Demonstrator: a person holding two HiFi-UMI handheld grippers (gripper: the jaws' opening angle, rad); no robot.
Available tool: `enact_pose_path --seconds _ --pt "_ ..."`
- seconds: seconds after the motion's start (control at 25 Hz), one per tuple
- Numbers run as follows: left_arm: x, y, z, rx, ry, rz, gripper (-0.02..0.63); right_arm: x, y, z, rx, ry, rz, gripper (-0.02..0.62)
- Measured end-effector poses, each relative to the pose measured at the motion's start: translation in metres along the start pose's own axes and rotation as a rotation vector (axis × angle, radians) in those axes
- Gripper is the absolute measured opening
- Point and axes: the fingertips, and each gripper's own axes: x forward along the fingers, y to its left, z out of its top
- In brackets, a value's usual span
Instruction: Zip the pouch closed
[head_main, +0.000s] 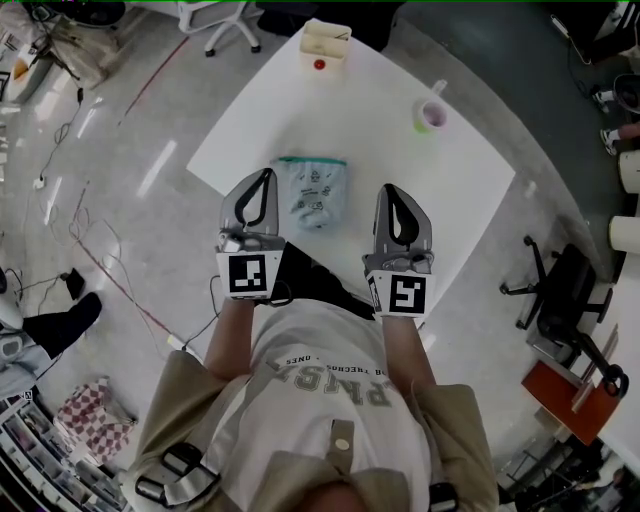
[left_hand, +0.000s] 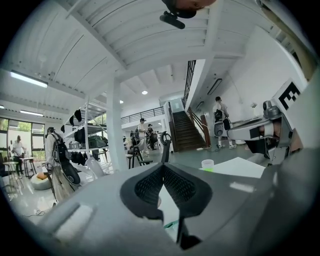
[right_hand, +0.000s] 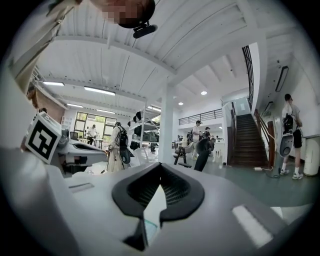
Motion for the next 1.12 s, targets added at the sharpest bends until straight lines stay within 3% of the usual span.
enact_pose_path --seconds 0.52,0.72,1.12 --pt "-0.004 0.004 0.020 -0.060 -0.082 0.009 0.011 0.002 0.004 0.022 -0.050 -0.070 -0.054 -0.003" --pt "-0.004 0.003 0.031 -0.046 -0.120 0.003 0.011 0.004 0.003 0.033 -0.037 -0.106 -0.073 -0.002" --pt "-0.005 0.004 0.029 -0.055 -0.105 0.002 0.011 0.003 -0.002 0.036 -0.032 -0.102 -0.094 -0.003"
